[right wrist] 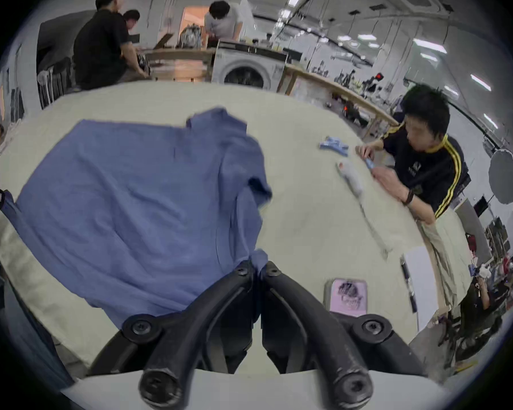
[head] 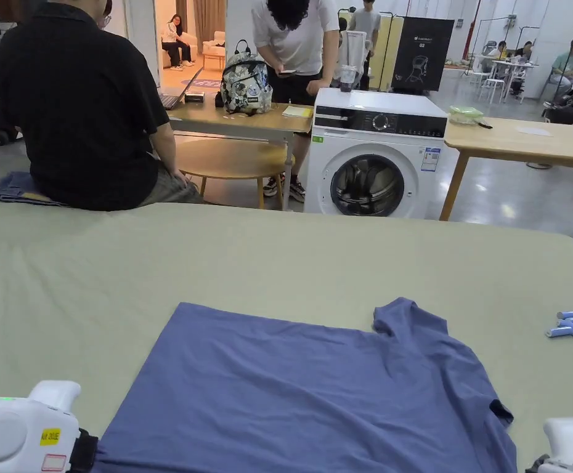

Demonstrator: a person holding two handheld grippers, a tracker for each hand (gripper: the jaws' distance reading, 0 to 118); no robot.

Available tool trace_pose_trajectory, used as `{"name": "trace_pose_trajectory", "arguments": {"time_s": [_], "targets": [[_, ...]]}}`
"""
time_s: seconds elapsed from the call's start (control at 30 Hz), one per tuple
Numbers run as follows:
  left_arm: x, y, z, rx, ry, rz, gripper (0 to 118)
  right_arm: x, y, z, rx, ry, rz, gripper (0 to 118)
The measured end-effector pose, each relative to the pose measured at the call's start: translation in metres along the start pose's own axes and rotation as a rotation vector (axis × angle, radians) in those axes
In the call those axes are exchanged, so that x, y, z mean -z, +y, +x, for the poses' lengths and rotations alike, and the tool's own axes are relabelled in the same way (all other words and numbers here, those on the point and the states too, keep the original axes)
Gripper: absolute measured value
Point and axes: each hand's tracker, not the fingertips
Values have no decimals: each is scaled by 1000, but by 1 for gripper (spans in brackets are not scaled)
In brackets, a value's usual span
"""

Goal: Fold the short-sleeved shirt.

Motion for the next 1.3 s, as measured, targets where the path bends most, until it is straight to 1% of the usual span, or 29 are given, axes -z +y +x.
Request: {"name": "trace_pose_trajectory", "arguments": {"time_s": [0.2,0.23,0.27,0.3,0.33,0.37,0.4,0.5,0.6,0.7,0.73,0.77,0.8,0.83,0.87,0.9,0.93,0.97,1.0,1.03,1.1,1.17,1.23,1.3], "targets": [[30,-9,4,-7,22,-65,0,40,-19,-1,26,20,-60,4],[33,-10,5,-14,20,-65,1,42,-19,-2,34,25,-66,4],[33,-11,6,-21,21,-61,5,43,-19,-3,46,24,-67,8],[32,-9,7,-29,23,-54,9,43,-18,-3,54,24,-63,15],[30,-5,7,-34,23,-46,15,42,-16,-4,72,17,-46,32],[28,-2,9,-40,28,-28,25,34,-14,-4,92,3,-16,58],[24,1,12,-44,37,5,30,30,-9,-5,98,3,11,65],[10,19,22,-30,44,117,35,19,8,-7,113,3,129,65],[-4,36,38,-10,18,263,35,9,30,-17,134,24,240,65],[-12,52,56,26,46,380,35,-10,53,-35,167,46,347,64],[-16,56,63,40,53,427,35,-13,58,-41,182,54,388,59],[-19,58,70,56,55,467,35,-26,64,-48,193,61,424,42],[-23,59,78,71,63,516,33,-31,68,-55,202,62,467,29],[-26,61,85,81,69,559,33,-34,72,-62,208,50,500,29],[-30,61,92,95,66,599,32,-38,76,-68,207,32,528,25],[-33,62,98,106,53,637,27,-33,78,-73,218,41,567,21],[-35,62,103,111,43,664,17,-35,81,-78,222,46,586,17],[-37,62,110,115,61,690,3,-37,84,-83,223,59,594,7],[-38,64,116,114,86,699,0,-38,87,-86,232,80,617,0],[-38,65,118,111,103,712,0,-39,90,-90,233,84,627,0],[-38,67,120,97,76,722,0,-41,94,-97,239,73,647,0],[-38,69,122,75,68,733,0,-39,99,-99,252,108,653,0],[-36,72,121,67,76,735,0,-39,103,-103,261,110,647,0],[-31,80,116,56,65,720,0,-34,105,-105,249,123,656,0]]}}
